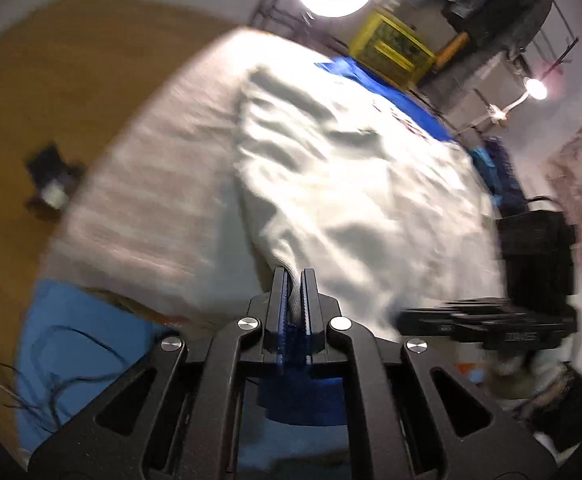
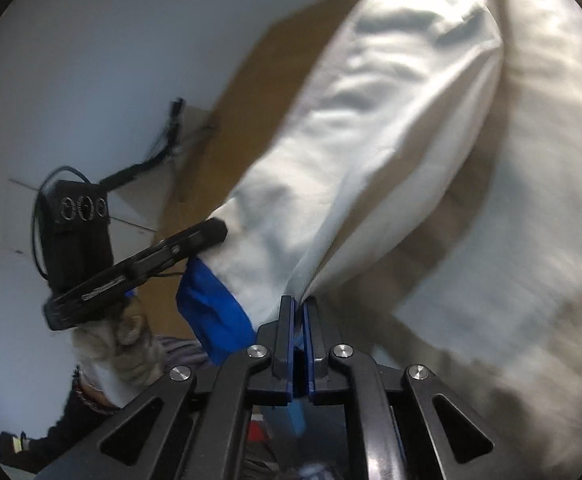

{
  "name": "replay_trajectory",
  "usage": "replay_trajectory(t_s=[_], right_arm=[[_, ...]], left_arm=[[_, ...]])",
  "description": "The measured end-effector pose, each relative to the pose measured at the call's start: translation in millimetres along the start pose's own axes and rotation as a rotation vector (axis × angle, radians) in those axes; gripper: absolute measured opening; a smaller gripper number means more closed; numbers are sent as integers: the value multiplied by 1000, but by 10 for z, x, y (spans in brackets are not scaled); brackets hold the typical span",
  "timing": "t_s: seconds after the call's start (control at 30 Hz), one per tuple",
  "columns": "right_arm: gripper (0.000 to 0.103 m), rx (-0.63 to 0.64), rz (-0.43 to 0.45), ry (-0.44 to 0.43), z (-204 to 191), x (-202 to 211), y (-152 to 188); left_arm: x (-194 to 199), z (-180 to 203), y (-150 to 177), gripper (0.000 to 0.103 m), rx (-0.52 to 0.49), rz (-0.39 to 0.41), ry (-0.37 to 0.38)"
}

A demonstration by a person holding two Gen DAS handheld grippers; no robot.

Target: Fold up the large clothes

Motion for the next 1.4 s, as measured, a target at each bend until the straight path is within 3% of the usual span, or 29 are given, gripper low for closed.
replay_trajectory(t_s=[0.1, 0.2, 0.3, 0.37, 0.4, 0.43, 0.5, 0.63, 0.8, 1.03, 1.2, 1.23, 1.4], right_arm=[[1, 45, -53, 83, -17, -91, 48], [1, -4, -119, 137, 193, -224, 212], [1, -22, -126, 145, 278, -251, 288], [6, -15, -145, 143, 272, -234, 293], [7, -3, -152, 146, 256, -200, 308], [12, 22, -150, 166, 234, -160, 298], [24, 85, -113, 215, 217, 49, 205], [29, 165, -38, 282, 143, 249, 27], [29, 208, -33, 354, 211, 116, -98], [28, 209, -95, 339, 341, -134, 51], [28, 208, -104, 325, 339, -156, 36], [28, 191, -102, 317, 353, -127, 31], [28, 230, -33, 354, 284, 120, -92]], left_arm=[[-253, -213, 98, 4, 46, -87, -74], [-547, -260, 297, 4, 38, -182, -126], [-582, -161, 369, 4, -21, -183, -140], [-528, -132, 325, 6, -8, -166, -116], [-476, -137, 267, 15, 19, -145, -90], [-432, -176, 225, 32, 37, -129, -76], [-372, -234, 125, 53, 88, -88, -57], [-444, -427, 28, 54, 191, -120, -15], [-618, -605, -100, 54, 278, -163, 2], [-784, -787, -345, 55, 334, -164, 27], [-950, -837, -392, 57, 398, -205, 93], [-958, -833, -406, 62, 404, -209, 114], [-958, -877, -373, 62, 477, -235, 202]])
Point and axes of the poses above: each gripper's, at about its wrist camera, not at the fingertips, and x roughly against the way its jaws point, z to its right, y to its underside, the point moved 4 cm from there along -x, roughly the way its jaws point, and after that the axes turned 13 degrees about x, right-handed, at the moved point
